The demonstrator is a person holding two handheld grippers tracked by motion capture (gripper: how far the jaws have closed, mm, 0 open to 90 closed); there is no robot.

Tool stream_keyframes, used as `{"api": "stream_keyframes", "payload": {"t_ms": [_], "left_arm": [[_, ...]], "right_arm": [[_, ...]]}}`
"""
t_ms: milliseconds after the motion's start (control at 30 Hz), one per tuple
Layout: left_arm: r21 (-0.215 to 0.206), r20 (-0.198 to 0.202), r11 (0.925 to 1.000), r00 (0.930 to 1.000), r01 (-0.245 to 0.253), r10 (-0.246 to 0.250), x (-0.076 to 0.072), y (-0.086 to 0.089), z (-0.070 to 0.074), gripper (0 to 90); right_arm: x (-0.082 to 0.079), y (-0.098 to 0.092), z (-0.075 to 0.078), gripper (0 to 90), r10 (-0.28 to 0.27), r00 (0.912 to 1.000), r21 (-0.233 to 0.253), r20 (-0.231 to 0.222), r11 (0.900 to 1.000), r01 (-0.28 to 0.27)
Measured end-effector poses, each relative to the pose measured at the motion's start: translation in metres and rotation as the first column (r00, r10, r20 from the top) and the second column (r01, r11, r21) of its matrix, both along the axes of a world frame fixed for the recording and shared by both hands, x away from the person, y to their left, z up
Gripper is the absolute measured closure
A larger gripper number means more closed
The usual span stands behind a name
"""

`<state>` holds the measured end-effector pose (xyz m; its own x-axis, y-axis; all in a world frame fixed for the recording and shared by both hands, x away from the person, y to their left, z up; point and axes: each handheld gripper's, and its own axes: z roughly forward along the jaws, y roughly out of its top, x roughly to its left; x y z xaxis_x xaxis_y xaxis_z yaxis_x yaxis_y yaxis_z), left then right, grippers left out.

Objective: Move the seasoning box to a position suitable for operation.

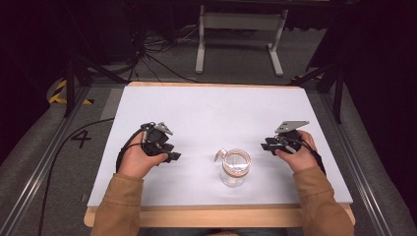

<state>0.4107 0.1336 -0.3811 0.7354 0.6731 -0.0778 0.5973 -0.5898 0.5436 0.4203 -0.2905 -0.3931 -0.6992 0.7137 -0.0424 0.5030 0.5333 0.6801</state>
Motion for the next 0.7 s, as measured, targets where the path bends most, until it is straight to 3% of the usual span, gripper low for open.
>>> {"api": "stream_keyframes", "payload": {"t_ms": [33, 67, 167, 267, 333, 467, 567, 633, 700], "left_arm": [[0.01, 0.018, 0.9998, 0.9997, -0.019, 0.019, -0.001, -0.004, 0.0, 54.5], [-0.002, 0.014, 1.0, 0.9999, -0.006, 0.006, -0.003, -0.006, 0.002, 58.2], [-0.055, 0.006, 0.9963, 0.9978, 0.067, -0.066, -0.008, -0.007, 0.013, 70.6], [-0.106, 0.016, 0.991, 0.9966, 0.082, -0.081, -0.011, -0.008, 0.019, 74.5], [-0.123, -0.011, 0.9871, 0.9944, 0.103, -0.105, -0.01, -0.012, 0.019, 76.4], [-0.124, -0.035, 0.985, 0.9915, 0.12, -0.125, -0.009, -0.025, 0.015, 75.9], [-0.129, -0.027, 0.982, 0.9894, 0.138, -0.142, -0.009, -0.032, 0.014, 76.2], [-0.119, -0.027, 0.9791, 0.9852, 0.165, -0.17, -0.01, -0.041, 0.014, 78.2], [-0.076, -0.031, 0.9774, 0.9793, 0.197, -0.2, -0.01, -0.052, 0.011, 80.7]], "right_arm": [[-0.002, -0.002, 0.003, 72.1, -0.003, 0.9999, 0.017, -0.011, 1.0, 0.003], [-0.005, -0.004, 0.006, 74.0, 0.0, 1.0, 0.036, -0.005, 0.999, 0.001], [-0.01, -0.006, 0.009, 74.6, 0.015, 0.9999, 0.049, -0.006, 0.999, -0.014], [-0.014, -0.007, 0.01, 74.5, 0.032, 0.9994, 0.053, -0.015, 0.998, -0.031], [-0.016, -0.008, 0.011, 74.6, 0.038, 0.9992, 0.061, -0.016, 0.997, -0.037], [-0.021, -0.012, 0.014, 74.9, 0.033, 0.9992, 0.079, -0.021, 0.996, -0.031], [-0.023, -0.014, 0.015, 74.9, 0.027, 0.9994, 0.086, -0.021, 0.996, -0.025], [-0.026, -0.016, 0.016, 75.3, 0.022, 0.9996, 0.087, -0.018, 0.996, -0.02], [-0.028, -0.016, 0.015, 75.2, 0.021, 0.9996, 0.082, -0.018, 0.996, -0.02]]}}
